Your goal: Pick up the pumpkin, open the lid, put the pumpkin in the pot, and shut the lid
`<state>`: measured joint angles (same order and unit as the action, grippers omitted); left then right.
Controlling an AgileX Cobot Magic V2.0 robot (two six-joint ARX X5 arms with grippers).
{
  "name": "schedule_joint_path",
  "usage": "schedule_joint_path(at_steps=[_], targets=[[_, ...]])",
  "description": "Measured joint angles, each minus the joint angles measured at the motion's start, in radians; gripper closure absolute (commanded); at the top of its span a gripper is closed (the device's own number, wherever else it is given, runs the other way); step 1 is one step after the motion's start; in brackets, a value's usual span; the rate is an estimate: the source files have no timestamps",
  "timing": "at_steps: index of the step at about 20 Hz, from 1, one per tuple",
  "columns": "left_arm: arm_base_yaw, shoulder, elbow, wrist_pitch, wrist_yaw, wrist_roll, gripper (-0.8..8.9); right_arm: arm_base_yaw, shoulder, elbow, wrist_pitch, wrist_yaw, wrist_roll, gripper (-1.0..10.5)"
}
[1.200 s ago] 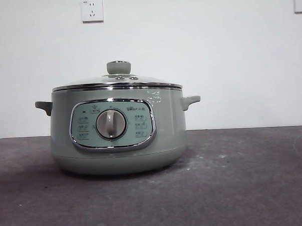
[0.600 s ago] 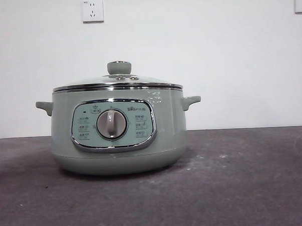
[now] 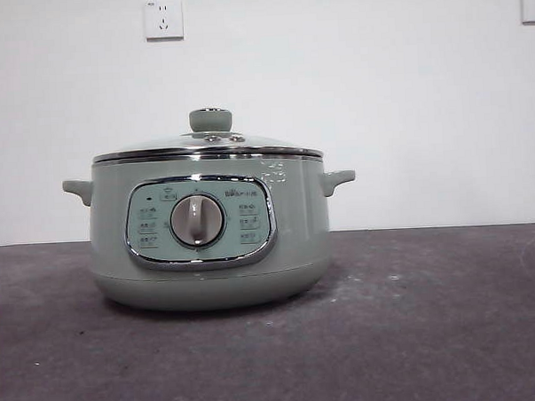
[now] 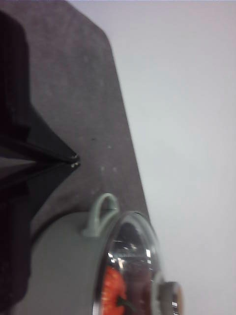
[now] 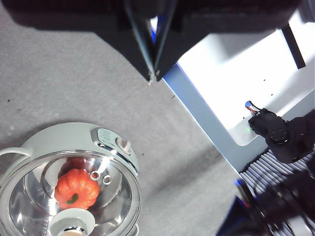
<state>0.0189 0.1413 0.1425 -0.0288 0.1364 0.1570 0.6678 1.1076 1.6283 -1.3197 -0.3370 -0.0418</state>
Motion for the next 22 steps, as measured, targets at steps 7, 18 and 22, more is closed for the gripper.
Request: schedule_joint_path(at_steps=[7,18,22], targets=[[0.0,-0.093,-0.124,-0.016,-0.004,-0.014,8.17,0.0,0.0,0.0,0.0,0.0,0.0,9.5],[0.0,-0.096,-0.124,-0.149,-0.026,-0.024,8.17,0.0,0.0,0.0,0.0,0.0,0.0,9.5],[0.0,-0.096,-0.124,-0.149,-0.026,-0.027,8.17,0.0,0.0,0.0,0.0,0.0,0.0,9.5]])
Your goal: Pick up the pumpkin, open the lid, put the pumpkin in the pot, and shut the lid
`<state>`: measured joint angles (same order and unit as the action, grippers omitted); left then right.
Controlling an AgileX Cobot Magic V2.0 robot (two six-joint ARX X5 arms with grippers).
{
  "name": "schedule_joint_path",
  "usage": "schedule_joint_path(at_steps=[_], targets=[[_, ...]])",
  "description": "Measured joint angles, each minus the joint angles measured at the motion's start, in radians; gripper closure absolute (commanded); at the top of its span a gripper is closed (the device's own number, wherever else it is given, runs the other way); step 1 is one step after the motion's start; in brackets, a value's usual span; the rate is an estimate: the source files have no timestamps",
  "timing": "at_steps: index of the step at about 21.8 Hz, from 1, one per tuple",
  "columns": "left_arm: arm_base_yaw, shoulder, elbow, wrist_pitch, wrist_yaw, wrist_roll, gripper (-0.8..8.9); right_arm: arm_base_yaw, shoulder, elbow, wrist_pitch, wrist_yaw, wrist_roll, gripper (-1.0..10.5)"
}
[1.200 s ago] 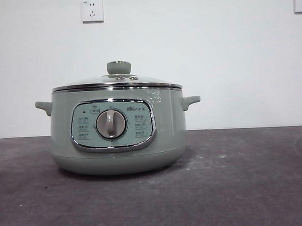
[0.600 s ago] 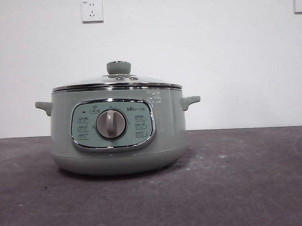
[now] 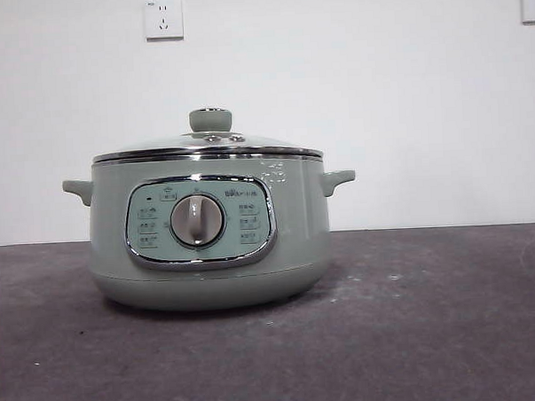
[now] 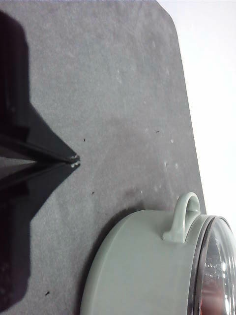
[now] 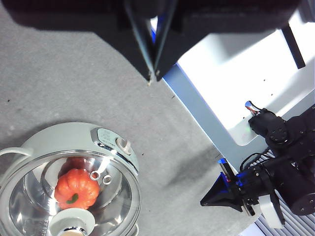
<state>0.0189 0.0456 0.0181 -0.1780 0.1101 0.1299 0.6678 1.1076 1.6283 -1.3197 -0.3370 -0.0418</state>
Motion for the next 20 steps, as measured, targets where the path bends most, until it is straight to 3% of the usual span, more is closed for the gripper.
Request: schedule_joint_path(at_steps=[12,16,19,20], targets=[[0.0,0.0,0.0,0.0,0.0,0.0,8.17,-0.016,-0.007,0.0,0.0,0.004,-0.02,9.5],[0.0,0.0,0.0,0.0,0.0,0.0,8.17,-0.196,-0.126,-0.018,0.172,-0.017,-0.078,9.5],[0.0,0.0,0.0,0.0,0.0,0.0,8.17,-0.414,-0.29,-0.137,0.36,-0.149,-0.078,9.5],[0.0,0.0,0.0,0.0,0.0,0.0,8.17,-0.475,-0.345,-0.193,0.408,-0.153,-0.079,9.5]])
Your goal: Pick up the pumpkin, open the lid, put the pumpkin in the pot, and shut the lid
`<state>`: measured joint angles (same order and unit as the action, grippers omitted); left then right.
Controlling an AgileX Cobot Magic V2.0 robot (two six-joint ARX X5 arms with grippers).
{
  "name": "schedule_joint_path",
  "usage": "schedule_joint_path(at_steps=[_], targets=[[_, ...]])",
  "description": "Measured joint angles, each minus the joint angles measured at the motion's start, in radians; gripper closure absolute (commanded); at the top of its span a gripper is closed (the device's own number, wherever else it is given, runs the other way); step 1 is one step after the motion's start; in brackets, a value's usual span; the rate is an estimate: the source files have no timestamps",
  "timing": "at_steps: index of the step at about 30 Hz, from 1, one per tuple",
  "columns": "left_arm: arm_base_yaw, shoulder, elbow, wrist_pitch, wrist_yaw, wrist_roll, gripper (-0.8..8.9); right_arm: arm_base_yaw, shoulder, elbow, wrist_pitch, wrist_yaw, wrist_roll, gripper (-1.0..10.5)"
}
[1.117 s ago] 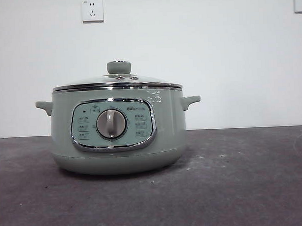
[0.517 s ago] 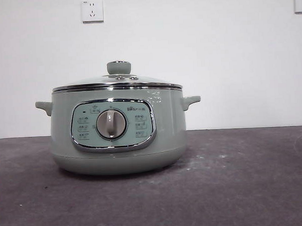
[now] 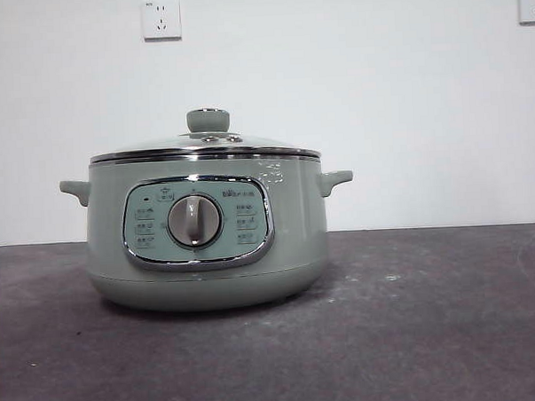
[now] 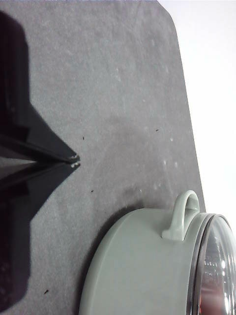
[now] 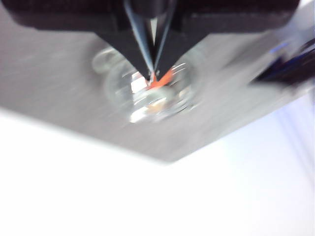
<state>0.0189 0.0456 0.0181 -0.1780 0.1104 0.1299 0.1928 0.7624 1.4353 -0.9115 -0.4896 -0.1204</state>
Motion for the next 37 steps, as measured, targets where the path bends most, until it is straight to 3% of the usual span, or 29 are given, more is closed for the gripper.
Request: schedule_joint_path(at_steps=[2,4,13,21,24,32,37], targets=[[0.0,0.0,0.0,0.0,0.0,0.0,8.17,-0.11,-0.121,-0.158,0.134,-0.001,-0.01,9.5],[0.0,0.0,0.0,0.0,0.0,0.0,8.17,-0.159,-0.202,-0.295,0.245,0.0,-0.017,9.5],[0.0,0.0,0.0,0.0,0.0,0.0,8.17,-0.206,-0.491,-0.903,0.713,0.002,-0.022,9.5],[0.0,0.0,0.0,0.0,0.0,0.0,8.17,-0.205,-0.659,-1.219,0.78,0.177,-0.017,9.5],[0.0,0.0,0.0,0.0,0.0,0.0,8.17,-0.199,-0.714,-1.288,0.79,0.206,-0.01,9.5],[0.0,0.0,0.0,0.0,-0.001,0.0,8.17,-0.175,-0.758,-1.38,0.8,0.37,0.072,9.5],[0.0,0.0,0.0,0.0,-0.001,0.0,8.17,-0.172,-0.758,-1.387,0.802,0.393,0.099,9.5]])
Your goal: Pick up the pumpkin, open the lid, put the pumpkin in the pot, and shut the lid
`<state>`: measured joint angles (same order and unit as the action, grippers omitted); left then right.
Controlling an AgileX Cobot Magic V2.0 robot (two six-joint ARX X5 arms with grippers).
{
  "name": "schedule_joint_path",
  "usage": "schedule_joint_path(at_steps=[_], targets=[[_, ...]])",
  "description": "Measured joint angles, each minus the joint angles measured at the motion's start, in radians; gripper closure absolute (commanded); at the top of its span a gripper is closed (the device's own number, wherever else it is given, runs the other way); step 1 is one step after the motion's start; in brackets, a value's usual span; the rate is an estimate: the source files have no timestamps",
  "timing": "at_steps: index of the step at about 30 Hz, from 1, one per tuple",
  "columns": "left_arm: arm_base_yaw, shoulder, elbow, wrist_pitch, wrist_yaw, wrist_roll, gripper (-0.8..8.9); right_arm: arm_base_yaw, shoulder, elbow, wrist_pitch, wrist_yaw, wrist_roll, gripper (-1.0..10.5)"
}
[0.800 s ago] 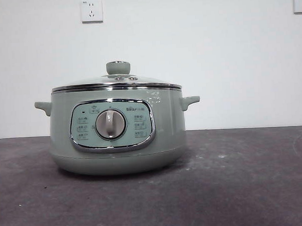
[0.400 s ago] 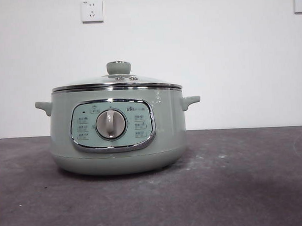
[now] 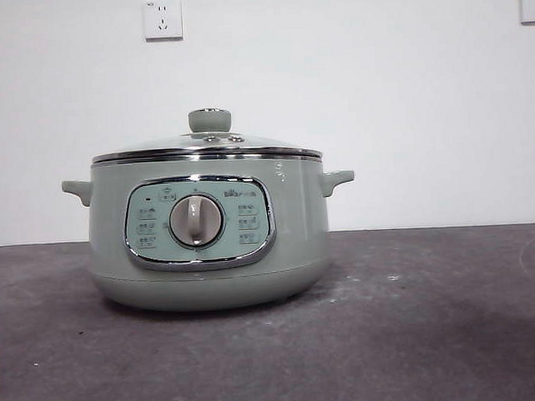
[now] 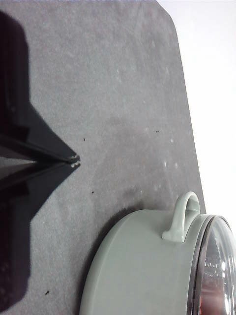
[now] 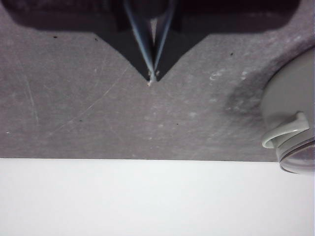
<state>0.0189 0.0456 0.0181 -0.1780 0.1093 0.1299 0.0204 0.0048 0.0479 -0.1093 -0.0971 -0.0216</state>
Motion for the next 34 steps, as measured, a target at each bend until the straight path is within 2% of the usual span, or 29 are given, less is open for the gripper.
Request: schedule_joint_path(at_steps=[12,21,34], targets=[[0.0,0.0,0.0,0.0,-0.001,0.0,8.17,0.0,-0.001,-0.032,-0.054,0.0,0.021,9.5],[0.0,0.0,0.0,0.0,-0.002,0.0,8.17,0.0,0.002,-0.032,-0.054,0.0,0.078,9.5],[0.0,0.0,0.0,0.0,-0.002,0.0,8.17,0.0,0.006,-0.032,-0.055,0.0,0.079,9.5]])
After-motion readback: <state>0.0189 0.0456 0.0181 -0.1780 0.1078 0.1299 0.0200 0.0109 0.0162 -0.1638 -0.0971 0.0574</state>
